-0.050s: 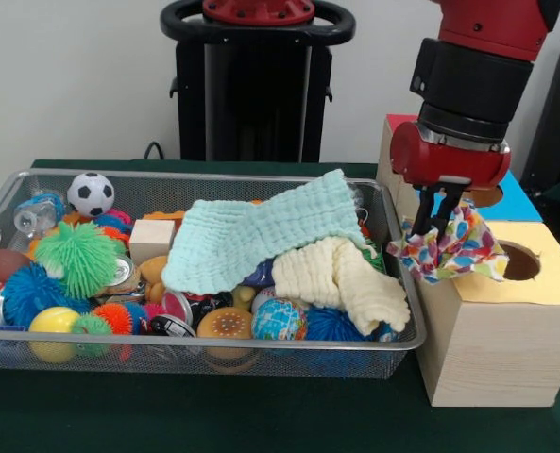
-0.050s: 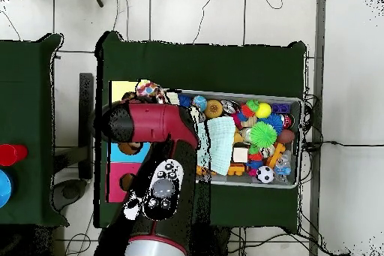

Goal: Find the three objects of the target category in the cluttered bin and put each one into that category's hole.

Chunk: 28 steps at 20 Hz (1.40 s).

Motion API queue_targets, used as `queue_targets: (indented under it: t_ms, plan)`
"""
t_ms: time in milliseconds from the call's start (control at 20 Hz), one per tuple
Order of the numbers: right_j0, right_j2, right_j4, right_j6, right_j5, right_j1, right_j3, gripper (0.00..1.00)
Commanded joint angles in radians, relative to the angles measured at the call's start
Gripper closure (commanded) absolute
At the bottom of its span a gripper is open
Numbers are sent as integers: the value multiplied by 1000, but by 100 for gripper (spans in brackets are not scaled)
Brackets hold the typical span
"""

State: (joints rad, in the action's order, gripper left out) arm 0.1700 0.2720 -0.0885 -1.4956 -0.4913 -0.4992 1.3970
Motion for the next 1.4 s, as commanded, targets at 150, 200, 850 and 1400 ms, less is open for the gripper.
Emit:
queue_targets:
  t_ms: [150,200,850,1400]
  plan:
    - [-2,-25,-47,-238,-131,4,-21,100]
    - [0,-21,-47,-240,-141,3,-29,100]
    - [15,-55,-111,-286,-123,-22,48,100]
    - [7,-127,-192,-280,25,-20,157,100]
